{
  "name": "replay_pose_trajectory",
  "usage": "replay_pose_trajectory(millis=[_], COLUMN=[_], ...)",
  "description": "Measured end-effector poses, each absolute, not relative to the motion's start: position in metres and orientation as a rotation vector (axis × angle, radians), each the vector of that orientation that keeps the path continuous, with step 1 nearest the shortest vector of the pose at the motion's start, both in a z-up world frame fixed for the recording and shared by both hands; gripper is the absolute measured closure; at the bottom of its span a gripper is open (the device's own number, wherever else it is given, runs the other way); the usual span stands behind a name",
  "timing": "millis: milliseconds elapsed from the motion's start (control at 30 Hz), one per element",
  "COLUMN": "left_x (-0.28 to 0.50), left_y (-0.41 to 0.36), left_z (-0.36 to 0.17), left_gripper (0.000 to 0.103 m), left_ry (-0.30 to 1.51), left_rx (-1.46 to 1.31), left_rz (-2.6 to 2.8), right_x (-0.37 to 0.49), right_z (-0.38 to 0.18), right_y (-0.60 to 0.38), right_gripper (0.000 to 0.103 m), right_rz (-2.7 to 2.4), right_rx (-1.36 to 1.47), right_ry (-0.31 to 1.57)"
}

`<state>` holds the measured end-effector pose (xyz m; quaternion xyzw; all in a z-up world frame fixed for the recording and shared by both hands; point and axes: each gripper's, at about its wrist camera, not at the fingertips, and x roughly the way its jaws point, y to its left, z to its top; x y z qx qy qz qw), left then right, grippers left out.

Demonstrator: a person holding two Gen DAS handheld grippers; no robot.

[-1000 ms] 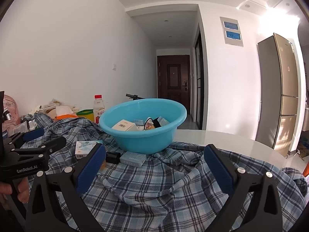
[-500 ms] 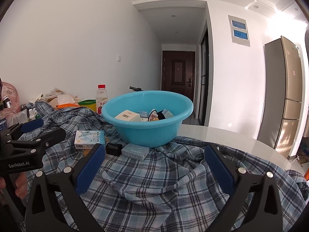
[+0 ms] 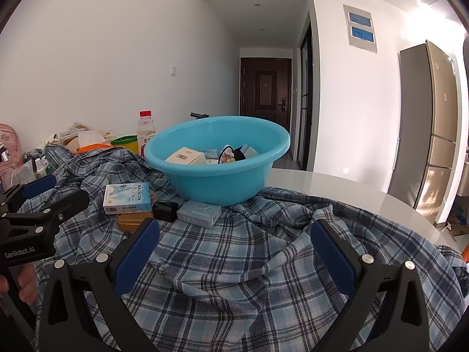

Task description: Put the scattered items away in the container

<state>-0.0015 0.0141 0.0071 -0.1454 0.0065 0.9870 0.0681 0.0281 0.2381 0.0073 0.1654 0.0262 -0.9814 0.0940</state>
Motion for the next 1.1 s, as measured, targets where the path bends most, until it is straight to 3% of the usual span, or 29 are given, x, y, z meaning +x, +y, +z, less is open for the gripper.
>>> replay_pose_trajectory(millis=[1100], left_x=[-0.0012], left_y=[0.0128], left_z=[0.0077], left_gripper=[0.000], left_ry=[0.014], left_rx=[-0.440], left_rz=[2.993], right_x=[0.0318], right_z=[0.0091], right_y=[0.2440], right_gripper=[0.000], right_rz=[-2.942], right_rx=[0.458], right_ry=[0.041])
